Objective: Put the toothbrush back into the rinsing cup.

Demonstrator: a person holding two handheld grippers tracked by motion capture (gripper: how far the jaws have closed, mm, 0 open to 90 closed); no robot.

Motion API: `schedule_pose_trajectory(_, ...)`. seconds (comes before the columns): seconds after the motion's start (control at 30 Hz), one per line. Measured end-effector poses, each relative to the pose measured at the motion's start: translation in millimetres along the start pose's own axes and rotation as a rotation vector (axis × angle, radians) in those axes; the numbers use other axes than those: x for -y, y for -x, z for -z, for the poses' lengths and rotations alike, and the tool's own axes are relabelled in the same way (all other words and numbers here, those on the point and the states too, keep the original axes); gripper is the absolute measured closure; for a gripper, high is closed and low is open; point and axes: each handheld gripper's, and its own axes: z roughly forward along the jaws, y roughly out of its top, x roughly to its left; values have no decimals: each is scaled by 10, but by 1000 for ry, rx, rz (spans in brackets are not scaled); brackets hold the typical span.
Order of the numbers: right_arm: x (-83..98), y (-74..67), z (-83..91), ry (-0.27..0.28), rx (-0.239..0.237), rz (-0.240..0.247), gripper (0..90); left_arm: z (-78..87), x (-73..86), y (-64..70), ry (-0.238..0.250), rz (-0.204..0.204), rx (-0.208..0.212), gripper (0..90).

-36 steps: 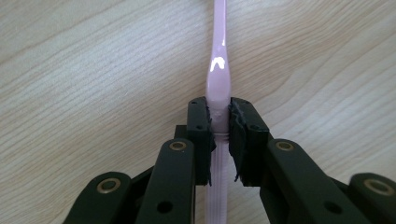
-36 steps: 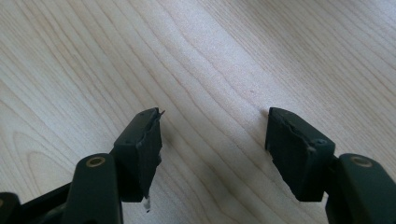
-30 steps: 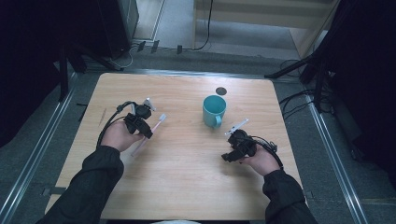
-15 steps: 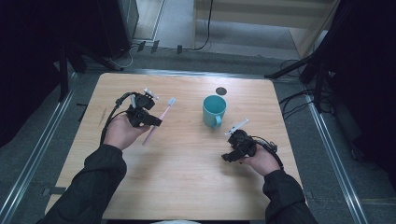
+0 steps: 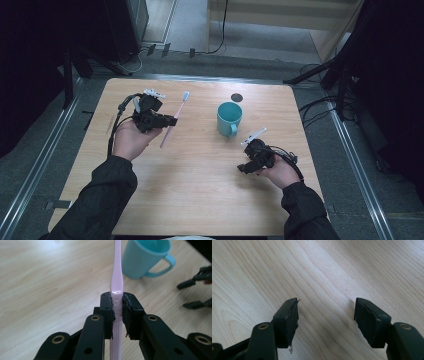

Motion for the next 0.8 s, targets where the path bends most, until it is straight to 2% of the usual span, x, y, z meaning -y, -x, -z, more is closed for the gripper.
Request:
schedule_pose_trajectory(0.07, 3, -19, 11, 1, 2, 3, 362, 23, -7, 10, 41, 5, 20, 788)
schedule_pose_trajectory(0.23, 10, -48, 40, 8, 15, 11, 361, 52, -27, 57, 123, -26, 4, 787)
schedule_pose_trajectory(0.4, 31, -98, 92, 21, 21, 16, 359, 49, -63, 93, 185, -36, 17, 787)
schedule_pose_trajectory(0.53, 46, -122, 107, 27, 22, 26, 359, 49, -96, 135, 269, -56, 9, 787)
schedule_pose_trajectory(0.8, 43, -108, 85, 19, 14, 25, 359, -17, -208, 204, 319, -74, 12, 787)
